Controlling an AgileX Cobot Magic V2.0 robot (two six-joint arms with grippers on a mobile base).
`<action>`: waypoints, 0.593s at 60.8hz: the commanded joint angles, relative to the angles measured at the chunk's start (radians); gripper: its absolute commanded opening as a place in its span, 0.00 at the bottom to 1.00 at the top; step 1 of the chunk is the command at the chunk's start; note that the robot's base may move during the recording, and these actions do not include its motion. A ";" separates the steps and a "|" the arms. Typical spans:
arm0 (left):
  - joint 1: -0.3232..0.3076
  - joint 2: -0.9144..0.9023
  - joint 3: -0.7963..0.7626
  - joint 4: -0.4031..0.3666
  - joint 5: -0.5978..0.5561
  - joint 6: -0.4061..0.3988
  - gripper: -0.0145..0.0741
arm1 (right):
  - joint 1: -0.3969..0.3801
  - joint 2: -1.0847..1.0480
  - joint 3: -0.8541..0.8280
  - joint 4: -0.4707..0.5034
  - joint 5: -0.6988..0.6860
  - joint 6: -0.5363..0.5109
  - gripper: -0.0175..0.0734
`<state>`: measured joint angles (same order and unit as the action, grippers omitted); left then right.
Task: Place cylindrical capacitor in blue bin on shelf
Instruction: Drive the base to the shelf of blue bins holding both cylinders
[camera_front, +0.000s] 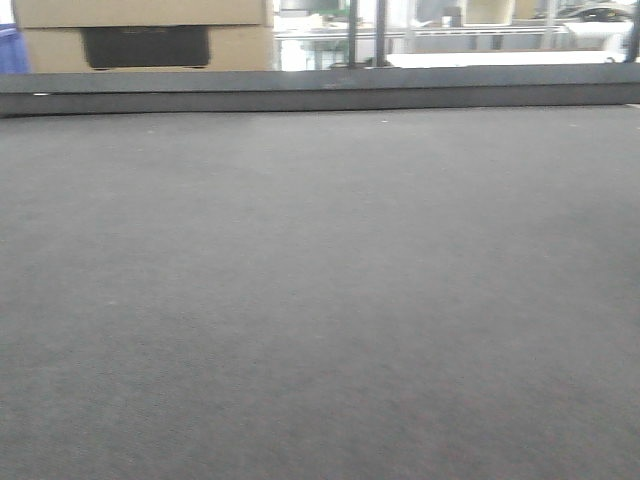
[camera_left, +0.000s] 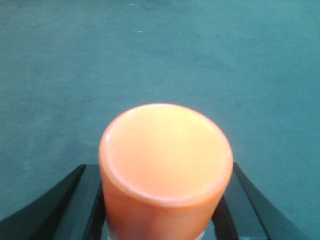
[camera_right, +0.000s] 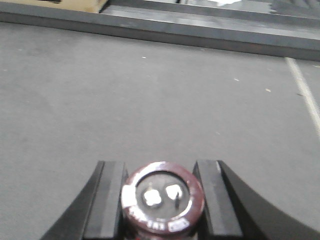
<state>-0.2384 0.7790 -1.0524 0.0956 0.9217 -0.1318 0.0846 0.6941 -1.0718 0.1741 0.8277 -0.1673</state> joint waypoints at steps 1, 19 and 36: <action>-0.008 -0.006 -0.010 0.000 -0.020 0.004 0.04 | 0.003 -0.005 -0.006 -0.003 -0.026 -0.007 0.16; -0.008 -0.006 -0.010 0.000 -0.020 0.004 0.04 | 0.003 -0.005 -0.006 -0.003 -0.026 -0.007 0.16; -0.008 -0.006 -0.010 0.003 -0.019 0.004 0.04 | 0.003 -0.005 -0.006 -0.003 -0.027 -0.007 0.16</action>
<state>-0.2384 0.7769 -1.0524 0.0973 0.9217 -0.1318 0.0846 0.6941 -1.0718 0.1741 0.8262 -0.1673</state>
